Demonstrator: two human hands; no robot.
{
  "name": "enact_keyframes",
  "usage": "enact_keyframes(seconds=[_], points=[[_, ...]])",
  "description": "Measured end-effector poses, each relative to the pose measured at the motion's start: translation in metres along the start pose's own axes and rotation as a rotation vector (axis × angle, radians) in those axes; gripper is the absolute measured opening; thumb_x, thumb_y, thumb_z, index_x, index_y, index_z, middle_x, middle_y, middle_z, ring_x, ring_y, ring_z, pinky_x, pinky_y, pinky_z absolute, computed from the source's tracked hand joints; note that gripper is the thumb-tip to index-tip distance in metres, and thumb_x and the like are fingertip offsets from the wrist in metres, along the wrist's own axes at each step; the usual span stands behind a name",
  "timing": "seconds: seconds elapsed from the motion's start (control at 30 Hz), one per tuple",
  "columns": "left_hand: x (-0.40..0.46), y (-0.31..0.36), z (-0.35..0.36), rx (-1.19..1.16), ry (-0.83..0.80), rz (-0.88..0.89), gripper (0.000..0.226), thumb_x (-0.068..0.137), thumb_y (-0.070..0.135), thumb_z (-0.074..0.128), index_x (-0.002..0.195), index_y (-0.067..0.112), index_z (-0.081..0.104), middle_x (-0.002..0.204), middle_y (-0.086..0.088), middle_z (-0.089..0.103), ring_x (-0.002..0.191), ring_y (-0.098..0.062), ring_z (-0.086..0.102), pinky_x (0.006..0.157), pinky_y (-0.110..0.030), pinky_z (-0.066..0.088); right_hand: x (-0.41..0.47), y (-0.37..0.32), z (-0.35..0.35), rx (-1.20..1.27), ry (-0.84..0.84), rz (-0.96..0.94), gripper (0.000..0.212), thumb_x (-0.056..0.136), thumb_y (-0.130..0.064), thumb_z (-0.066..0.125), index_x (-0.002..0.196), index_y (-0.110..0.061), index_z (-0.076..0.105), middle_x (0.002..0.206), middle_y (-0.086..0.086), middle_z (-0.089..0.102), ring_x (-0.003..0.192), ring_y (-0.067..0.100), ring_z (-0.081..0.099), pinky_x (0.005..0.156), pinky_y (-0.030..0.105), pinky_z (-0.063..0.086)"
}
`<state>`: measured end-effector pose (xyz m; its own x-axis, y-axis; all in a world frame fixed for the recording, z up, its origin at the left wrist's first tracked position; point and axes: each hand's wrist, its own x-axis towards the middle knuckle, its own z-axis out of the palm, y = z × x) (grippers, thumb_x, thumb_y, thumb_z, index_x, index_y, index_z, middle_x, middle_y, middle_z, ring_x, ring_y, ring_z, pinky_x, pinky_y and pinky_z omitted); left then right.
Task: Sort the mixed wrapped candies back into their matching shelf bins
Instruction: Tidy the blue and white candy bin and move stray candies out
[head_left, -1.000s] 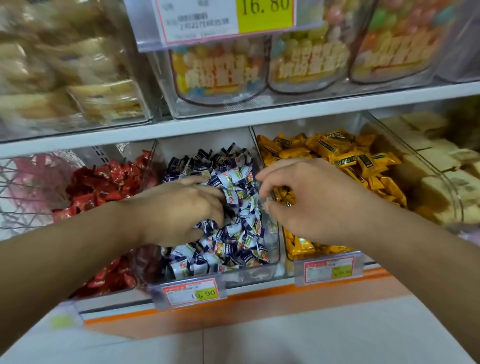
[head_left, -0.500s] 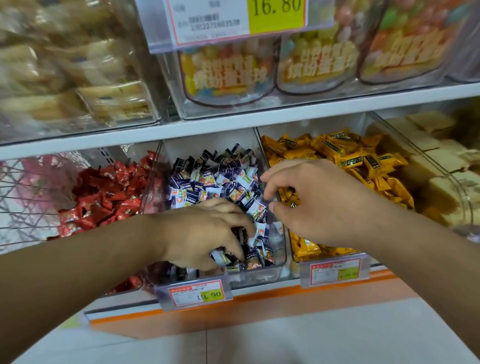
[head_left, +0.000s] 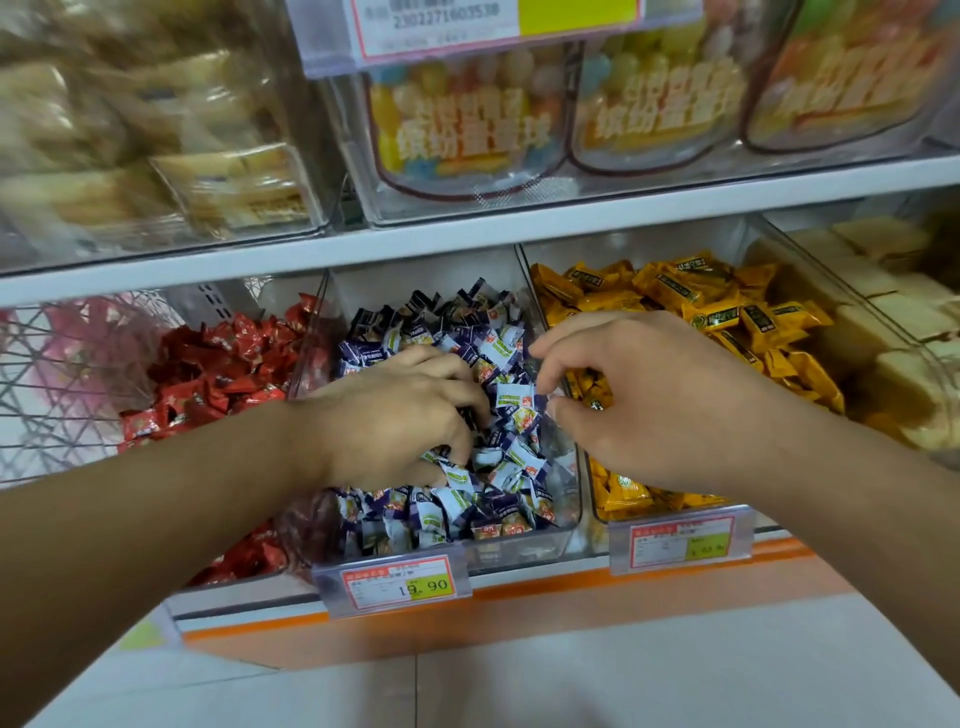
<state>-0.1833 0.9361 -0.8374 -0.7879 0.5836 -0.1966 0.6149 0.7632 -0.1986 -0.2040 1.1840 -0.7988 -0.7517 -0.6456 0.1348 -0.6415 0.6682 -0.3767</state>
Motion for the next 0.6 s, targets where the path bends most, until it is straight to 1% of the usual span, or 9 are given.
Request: enact_keyframes(seconds=[0.03, 0.1, 0.17, 0.23, 0.3, 0.37, 0.47, 0.53, 0.6], points=[[-0.001, 0.000, -0.001, -0.004, -0.014, 0.015, 0.025, 0.097, 0.047, 0.058, 0.120, 0.041, 0.065, 0.143, 0.015, 0.050, 0.137, -0.014, 0.036, 0.117, -0.039, 0.024, 0.000, 0.000, 0.000, -0.003, -0.001, 0.000, 0.010, 0.096, -0.028, 0.064, 0.098, -0.030, 0.073, 0.134, -0.022, 0.060, 0.130, -0.002, 0.049, 0.102, 0.013, 0.030], [-0.006, 0.003, -0.003, -0.097, 0.069, 0.052, 0.030, 0.092, 0.050, 0.066, 0.122, 0.046, 0.066, 0.146, 0.024, 0.044, 0.140, -0.009, 0.028, 0.121, -0.038, 0.017, 0.000, -0.001, 0.000, -0.009, -0.003, -0.002, 0.011, 0.095, -0.028, 0.064, 0.100, -0.030, 0.074, 0.133, -0.021, 0.060, 0.129, -0.003, 0.049, 0.101, 0.011, 0.029], [-0.010, 0.005, -0.004, -0.240, 0.067, 0.042, 0.037, 0.092, 0.051, 0.067, 0.129, 0.052, 0.062, 0.148, 0.031, 0.037, 0.142, -0.003, 0.021, 0.122, -0.036, 0.012, 0.000, 0.000, 0.000, -0.010, -0.007, -0.001, 0.012, 0.095, -0.029, 0.064, 0.101, -0.031, 0.074, 0.134, -0.021, 0.060, 0.129, -0.003, 0.049, 0.100, 0.009, 0.027], [-0.014, 0.010, -0.008, -0.330, -0.015, 0.064, 0.043, 0.092, 0.054, 0.067, 0.134, 0.057, 0.056, 0.153, 0.034, 0.029, 0.145, 0.001, 0.014, 0.121, -0.034, 0.011, 0.000, 0.000, 0.000, -0.010, -0.010, 0.003, 0.012, 0.095, -0.029, 0.064, 0.102, -0.031, 0.073, 0.135, -0.022, 0.059, 0.130, -0.002, 0.049, 0.098, 0.007, 0.026], [-0.014, 0.011, -0.005, -0.280, -0.113, 0.118, 0.054, 0.088, 0.049, 0.071, 0.137, 0.061, 0.051, 0.157, 0.033, 0.023, 0.147, -0.002, 0.008, 0.121, -0.036, 0.012, 0.000, -0.001, 0.001, -0.005, -0.015, 0.004, 0.010, 0.095, -0.029, 0.064, 0.101, -0.030, 0.073, 0.134, -0.022, 0.059, 0.130, -0.002, 0.048, 0.095, 0.002, 0.023], [-0.013, 0.012, -0.001, -0.202, -0.137, 0.143, 0.060, 0.084, 0.045, 0.074, 0.137, 0.060, 0.051, 0.158, 0.032, 0.022, 0.146, -0.007, 0.009, 0.121, -0.035, 0.013, 0.000, -0.002, 0.001, -0.006, -0.014, 0.000, 0.009, 0.095, -0.029, 0.065, 0.099, -0.030, 0.073, 0.134, -0.021, 0.059, 0.129, -0.002, 0.049, 0.097, 0.006, 0.025], [-0.007, 0.007, 0.004, -0.124, -0.081, 0.172, 0.047, 0.081, 0.052, 0.076, 0.125, 0.051, 0.063, 0.155, 0.029, 0.028, 0.142, -0.012, 0.018, 0.118, -0.034, 0.017, 0.000, -0.002, 0.002, -0.011, -0.010, -0.004, 0.008, 0.095, -0.028, 0.066, 0.098, -0.029, 0.073, 0.133, -0.020, 0.060, 0.129, -0.001, 0.050, 0.100, 0.009, 0.027], [-0.004, 0.005, 0.005, -0.076, -0.058, 0.179, 0.042, 0.079, 0.054, 0.077, 0.119, 0.048, 0.066, 0.154, 0.030, 0.030, 0.139, -0.013, 0.022, 0.116, -0.034, 0.021, 0.001, -0.002, 0.003, -0.017, -0.013, -0.008, 0.008, 0.095, -0.028, 0.065, 0.098, -0.029, 0.073, 0.132, -0.020, 0.060, 0.128, -0.001, 0.050, 0.099, 0.007, 0.026], [-0.001, 0.002, 0.005, -0.046, -0.035, 0.166, 0.040, 0.077, 0.051, 0.079, 0.115, 0.048, 0.068, 0.153, 0.030, 0.032, 0.137, -0.013, 0.025, 0.115, -0.036, 0.026, 0.001, -0.001, 0.003, -0.013, -0.020, -0.004, 0.008, 0.095, -0.028, 0.065, 0.098, -0.029, 0.073, 0.133, -0.020, 0.060, 0.129, -0.002, 0.050, 0.097, 0.001, 0.024]])
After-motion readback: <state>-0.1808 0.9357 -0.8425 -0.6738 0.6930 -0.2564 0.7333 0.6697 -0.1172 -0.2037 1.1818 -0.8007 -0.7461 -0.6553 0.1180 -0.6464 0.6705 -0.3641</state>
